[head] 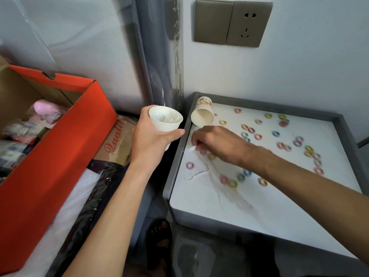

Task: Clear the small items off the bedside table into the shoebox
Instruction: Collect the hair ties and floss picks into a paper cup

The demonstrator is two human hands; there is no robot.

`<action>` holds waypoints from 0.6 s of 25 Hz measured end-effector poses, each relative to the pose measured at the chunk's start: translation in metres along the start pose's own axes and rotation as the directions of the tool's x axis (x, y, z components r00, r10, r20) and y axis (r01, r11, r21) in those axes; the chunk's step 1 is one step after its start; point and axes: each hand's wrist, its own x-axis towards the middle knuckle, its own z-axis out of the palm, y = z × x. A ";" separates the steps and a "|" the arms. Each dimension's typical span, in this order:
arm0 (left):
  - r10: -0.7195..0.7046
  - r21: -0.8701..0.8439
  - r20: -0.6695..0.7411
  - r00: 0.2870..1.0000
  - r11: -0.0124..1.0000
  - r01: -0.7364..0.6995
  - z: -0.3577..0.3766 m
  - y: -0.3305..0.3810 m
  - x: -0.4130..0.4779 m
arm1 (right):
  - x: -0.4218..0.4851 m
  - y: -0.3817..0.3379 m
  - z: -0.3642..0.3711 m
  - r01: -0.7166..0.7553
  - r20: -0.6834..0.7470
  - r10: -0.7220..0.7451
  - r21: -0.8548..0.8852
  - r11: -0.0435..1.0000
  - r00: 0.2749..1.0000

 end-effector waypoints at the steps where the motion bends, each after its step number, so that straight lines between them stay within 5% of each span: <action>1: -0.003 -0.003 0.001 1.000 1.000 0.003 -0.001 0.001 0.000 | -0.010 -0.007 0.002 0.005 0.018 -0.006 0.053 0.999 1.000; 8: -0.003 0.012 0.003 1.000 1.000 0.003 -0.005 0.002 -0.005 | -0.039 -0.023 0.029 -0.007 0.140 -0.012 0.130 0.992 0.990; 15: -0.009 0.021 0.036 0.999 1.000 0.008 -0.004 0.003 -0.005 | -0.036 -0.025 0.035 0.031 0.136 -0.011 -0.147 0.989 0.991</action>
